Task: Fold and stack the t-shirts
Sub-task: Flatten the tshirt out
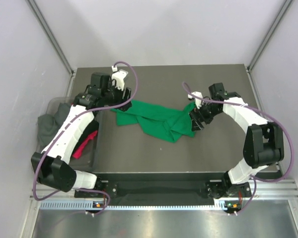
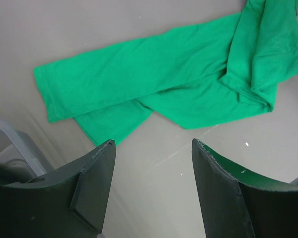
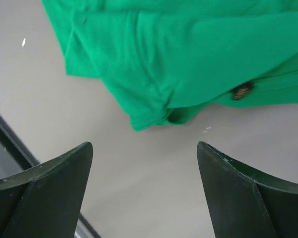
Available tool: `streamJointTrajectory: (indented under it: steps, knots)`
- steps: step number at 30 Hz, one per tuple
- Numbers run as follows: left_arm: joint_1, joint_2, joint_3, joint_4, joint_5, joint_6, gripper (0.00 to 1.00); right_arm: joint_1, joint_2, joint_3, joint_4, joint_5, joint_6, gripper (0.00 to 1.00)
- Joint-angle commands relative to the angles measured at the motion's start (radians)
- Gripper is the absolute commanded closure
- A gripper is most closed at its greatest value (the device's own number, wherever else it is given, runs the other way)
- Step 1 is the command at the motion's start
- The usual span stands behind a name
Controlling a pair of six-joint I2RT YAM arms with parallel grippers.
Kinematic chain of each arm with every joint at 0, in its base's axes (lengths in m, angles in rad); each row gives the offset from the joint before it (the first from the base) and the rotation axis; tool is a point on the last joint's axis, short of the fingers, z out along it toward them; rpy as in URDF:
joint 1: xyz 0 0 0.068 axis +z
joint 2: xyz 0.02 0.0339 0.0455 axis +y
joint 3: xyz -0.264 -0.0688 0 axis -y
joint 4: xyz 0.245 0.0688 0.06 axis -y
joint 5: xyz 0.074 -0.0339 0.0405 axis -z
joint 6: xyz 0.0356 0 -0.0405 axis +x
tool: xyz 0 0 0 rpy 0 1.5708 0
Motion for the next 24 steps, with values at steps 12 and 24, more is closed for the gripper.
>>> streamJointTrajectory:
  steps: [12,24]
  knots:
    - [0.095,-0.041,0.039,0.056,0.076,-0.044,0.33,0.059,0.163,-0.018,0.008,0.017,-0.036,0.32]
    - [0.113,-0.026,0.05,0.063,0.094,-0.053,0.33,0.097,0.205,-0.007,0.054,0.022,-0.007,0.64]
